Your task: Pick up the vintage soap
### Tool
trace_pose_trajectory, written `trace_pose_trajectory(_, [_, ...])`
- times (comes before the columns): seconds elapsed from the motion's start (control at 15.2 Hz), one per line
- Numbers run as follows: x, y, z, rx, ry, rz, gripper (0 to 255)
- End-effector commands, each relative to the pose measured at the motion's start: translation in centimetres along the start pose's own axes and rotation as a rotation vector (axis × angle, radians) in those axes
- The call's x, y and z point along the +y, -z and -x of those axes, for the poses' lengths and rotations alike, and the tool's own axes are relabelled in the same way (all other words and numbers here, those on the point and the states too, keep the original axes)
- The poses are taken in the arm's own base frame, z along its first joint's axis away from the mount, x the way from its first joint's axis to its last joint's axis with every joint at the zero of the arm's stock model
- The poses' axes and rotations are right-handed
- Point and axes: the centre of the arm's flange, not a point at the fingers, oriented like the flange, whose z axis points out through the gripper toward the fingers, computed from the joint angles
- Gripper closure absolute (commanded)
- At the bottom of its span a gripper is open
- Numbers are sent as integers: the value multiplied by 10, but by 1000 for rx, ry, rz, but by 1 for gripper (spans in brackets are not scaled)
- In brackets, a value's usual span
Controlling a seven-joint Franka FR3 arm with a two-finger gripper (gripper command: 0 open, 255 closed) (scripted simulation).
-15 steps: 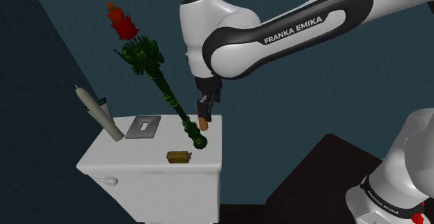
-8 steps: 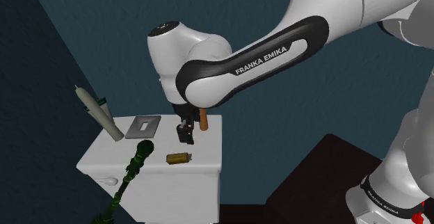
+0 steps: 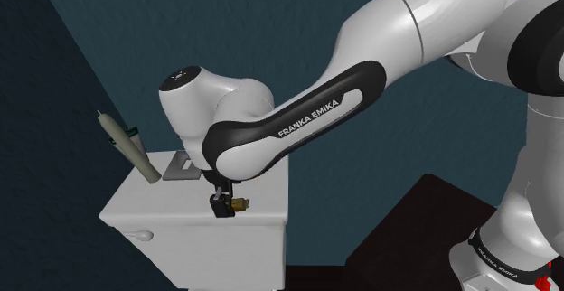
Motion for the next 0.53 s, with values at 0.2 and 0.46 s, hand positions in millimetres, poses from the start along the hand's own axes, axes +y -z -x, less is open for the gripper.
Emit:
trace_pose_trajectory(0.2, [-3, -27, -1, 0, 2, 0, 0])
trace_pose_trajectory(0.46, [-3, -31, -1, 0, 2, 0, 255])
